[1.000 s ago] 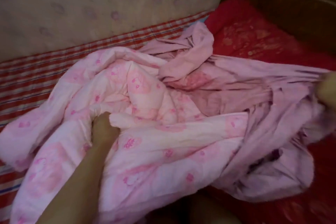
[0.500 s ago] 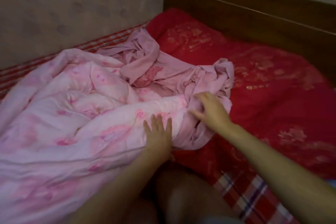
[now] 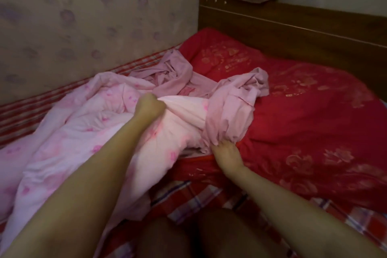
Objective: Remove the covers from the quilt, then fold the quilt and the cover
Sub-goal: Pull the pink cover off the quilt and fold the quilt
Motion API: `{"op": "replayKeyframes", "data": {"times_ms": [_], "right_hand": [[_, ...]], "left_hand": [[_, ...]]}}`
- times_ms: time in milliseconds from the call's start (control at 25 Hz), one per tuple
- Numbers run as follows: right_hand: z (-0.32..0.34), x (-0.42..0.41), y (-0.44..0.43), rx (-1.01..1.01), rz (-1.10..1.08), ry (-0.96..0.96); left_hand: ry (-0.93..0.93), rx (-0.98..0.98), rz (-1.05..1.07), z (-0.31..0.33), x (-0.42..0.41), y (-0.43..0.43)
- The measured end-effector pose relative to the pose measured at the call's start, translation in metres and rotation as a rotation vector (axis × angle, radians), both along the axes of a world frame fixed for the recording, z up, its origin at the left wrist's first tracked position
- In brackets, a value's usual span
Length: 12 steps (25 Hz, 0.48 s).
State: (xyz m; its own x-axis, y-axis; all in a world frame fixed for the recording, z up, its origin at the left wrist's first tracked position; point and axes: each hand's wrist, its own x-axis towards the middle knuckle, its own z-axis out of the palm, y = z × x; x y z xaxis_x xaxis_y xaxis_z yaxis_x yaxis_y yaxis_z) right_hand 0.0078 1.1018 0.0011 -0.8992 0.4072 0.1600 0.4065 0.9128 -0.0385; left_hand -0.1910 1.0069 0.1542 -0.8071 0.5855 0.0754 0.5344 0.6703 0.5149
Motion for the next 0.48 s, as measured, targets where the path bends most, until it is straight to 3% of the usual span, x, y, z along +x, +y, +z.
{"op": "replayKeyframes", "data": {"times_ms": [200,320,400,480], "right_hand": [[0.043,0.040,0.105,0.187,-0.183,0.087],[0.086,0.072,0.173,0.224,-0.356,0.134],[0.096,0.064,0.203,0.216,-0.514,0.119],[0.084,0.038,0.218,-0.025,-0.634,0.127]], "left_hand": [[0.232,0.115,0.209,0.052,-0.067,-0.024],[0.255,0.137,0.355,0.037,-0.115,-0.037],[0.183,0.136,0.417,0.005,-0.124,-0.031],[0.201,0.096,0.454,-0.031,-0.121,-0.014]]}}
